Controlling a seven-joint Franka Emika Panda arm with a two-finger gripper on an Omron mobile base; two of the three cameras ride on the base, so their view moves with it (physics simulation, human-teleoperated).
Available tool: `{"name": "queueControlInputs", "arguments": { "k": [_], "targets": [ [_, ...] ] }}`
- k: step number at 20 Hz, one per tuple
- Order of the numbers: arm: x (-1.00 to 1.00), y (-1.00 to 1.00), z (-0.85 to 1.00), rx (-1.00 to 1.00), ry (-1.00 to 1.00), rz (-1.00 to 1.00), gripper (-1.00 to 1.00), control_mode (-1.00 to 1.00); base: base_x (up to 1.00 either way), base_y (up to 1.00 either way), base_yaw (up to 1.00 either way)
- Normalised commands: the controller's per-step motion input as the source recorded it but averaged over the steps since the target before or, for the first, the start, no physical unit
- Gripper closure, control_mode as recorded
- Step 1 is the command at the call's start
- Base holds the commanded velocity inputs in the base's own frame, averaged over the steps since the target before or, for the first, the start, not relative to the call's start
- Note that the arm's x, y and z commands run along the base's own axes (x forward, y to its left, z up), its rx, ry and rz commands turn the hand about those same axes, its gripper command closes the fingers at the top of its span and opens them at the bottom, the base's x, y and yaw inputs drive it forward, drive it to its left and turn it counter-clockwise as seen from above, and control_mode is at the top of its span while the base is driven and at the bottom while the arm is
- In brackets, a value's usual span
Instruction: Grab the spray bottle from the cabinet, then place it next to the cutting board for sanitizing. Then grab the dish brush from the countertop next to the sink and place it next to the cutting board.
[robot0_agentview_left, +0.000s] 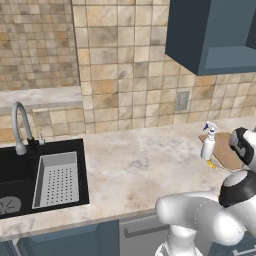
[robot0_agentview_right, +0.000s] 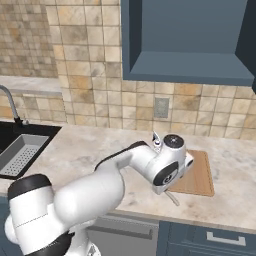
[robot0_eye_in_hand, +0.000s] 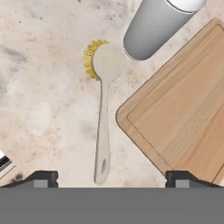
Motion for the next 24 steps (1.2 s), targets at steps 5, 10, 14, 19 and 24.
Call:
{"name": "queueControlInputs", "arguments": {
  "k": [5, 10, 14, 19, 24],
  "targets": [
    [-0.47, 0.36, 0.94, -0.03, -0.13, 0.00, -1.00, -1.00, 0.00, 0.00, 0.00],
    [-0.58, 0.65, 1.00, -0.07, -0.26, -0.01, -1.00, -1.00, 0.00, 0.00, 0.00],
    [-0.35, 0.96, 1.00, -0.04, -0.22, -0.05, -1.00, -1.00, 0.00, 0.00, 0.00],
    [-0.05, 1.00, 0.92, -0.02, -0.04, -0.09, -1.00, -1.00, 0.00, 0.00, 0.00],
    [-0.24, 0.92, 0.96, 0.00, -0.01, -0.07, -1.00, -1.00, 0.00, 0.00, 0.00]
  ]
}}
